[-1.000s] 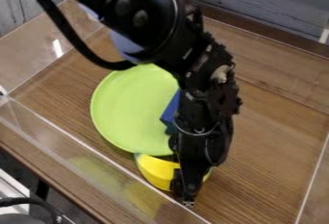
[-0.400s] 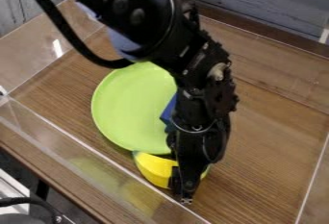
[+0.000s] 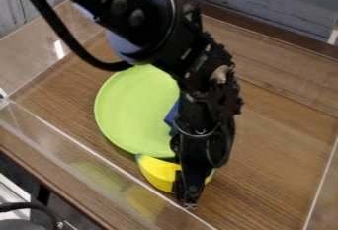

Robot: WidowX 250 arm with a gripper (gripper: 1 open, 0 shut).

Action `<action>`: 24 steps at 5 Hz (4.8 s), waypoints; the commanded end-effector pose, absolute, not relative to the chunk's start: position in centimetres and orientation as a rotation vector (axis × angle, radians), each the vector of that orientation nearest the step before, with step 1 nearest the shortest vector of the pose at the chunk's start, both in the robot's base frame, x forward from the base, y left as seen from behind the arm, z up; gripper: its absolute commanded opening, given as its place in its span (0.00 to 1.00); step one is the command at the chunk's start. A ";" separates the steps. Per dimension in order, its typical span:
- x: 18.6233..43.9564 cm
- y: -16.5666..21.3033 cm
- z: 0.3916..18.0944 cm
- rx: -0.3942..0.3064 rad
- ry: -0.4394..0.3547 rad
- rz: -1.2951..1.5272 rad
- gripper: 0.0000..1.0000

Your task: Put the banana in the green plate

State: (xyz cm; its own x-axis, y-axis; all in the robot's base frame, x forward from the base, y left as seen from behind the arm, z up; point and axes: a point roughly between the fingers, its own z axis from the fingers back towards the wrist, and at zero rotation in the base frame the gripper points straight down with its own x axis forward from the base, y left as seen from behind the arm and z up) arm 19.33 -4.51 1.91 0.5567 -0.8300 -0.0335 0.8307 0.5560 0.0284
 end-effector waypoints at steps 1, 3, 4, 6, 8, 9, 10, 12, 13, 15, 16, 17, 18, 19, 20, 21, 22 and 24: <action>19.7 -4.1 2.5 0.058 -0.018 -0.984 0.00; 19.5 -3.9 2.4 0.063 -0.029 -0.983 0.00; 19.5 -3.7 2.4 0.064 -0.034 -0.984 0.00; 19.4 -3.5 2.3 0.067 -0.044 -0.983 0.00; 19.4 -3.3 2.3 0.068 -0.052 -0.979 0.00; 19.4 -3.2 2.3 0.067 -0.055 -0.978 0.00; 19.4 -3.2 2.4 0.066 -0.059 -0.975 0.00; 19.4 -3.1 2.4 0.064 -0.065 -0.968 0.00; 19.4 -3.0 2.3 0.064 -0.068 -0.965 0.00; 19.5 -2.9 2.2 0.066 -0.074 -0.955 0.00; 19.5 -2.9 2.2 0.068 -0.076 -0.949 0.00; 19.6 -2.9 2.2 0.069 -0.078 -0.943 0.00; 19.7 -2.9 2.1 0.070 -0.080 -0.937 0.00; 19.7 -2.9 2.1 0.072 -0.082 -0.931 0.00; 19.8 -2.8 2.3 0.073 -0.081 -0.928 0.00; 19.8 -2.7 2.4 0.075 -0.081 -0.925 0.00; 19.8 -2.5 2.6 0.077 -0.079 -0.921 0.00; 19.9 -2.3 2.9 0.081 -0.078 -0.915 0.00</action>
